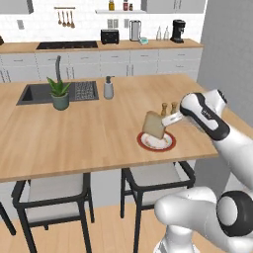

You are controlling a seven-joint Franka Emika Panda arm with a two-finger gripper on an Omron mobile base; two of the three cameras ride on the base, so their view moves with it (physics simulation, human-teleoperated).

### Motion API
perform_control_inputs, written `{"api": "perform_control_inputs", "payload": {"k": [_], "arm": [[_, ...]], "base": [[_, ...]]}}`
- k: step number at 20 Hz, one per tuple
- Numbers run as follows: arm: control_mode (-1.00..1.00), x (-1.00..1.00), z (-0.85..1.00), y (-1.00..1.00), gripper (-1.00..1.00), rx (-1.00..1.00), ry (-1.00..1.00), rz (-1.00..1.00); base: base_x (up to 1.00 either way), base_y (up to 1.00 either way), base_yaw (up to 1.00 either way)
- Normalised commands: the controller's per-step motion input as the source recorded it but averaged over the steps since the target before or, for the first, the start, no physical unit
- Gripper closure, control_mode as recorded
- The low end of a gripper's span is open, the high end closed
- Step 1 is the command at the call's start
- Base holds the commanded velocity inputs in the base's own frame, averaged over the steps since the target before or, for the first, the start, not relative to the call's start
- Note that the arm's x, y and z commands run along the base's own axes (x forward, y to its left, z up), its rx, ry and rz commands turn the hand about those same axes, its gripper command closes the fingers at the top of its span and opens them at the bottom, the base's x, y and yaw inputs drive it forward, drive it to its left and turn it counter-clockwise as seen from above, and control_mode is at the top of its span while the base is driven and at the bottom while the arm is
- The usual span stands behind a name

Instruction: Start the toaster. Once the lever pops up, take the bread to the plate on the dining counter.

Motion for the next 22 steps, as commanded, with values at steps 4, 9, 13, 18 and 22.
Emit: {"api": "perform_control_inputs", "payload": {"k": [4,9,13,18,22], "arm": [[-1.00,1.00,-0.09,-0.44,1.00,0.12,0.18,0.12],[-1.00,0.63,-0.38,0.00,1.00,0.03,0.10,0.00],[-1.00,0.05,-0.45,0.01,1.00,0.00,0.12,-0.01],[-1.00,0.03,-0.74,-0.01,1.00,0.00,0.01,-0.05],[-1.00,-0.08,-0.47,0.00,1.00,0.00,0.00,-0.10]], "base": [[0.00,0.00,0.00],[0.00,0.00,0.00],[0.00,0.00,0.00],[0.00,0.00,0.00],[0.00,0.00,0.00]]}}
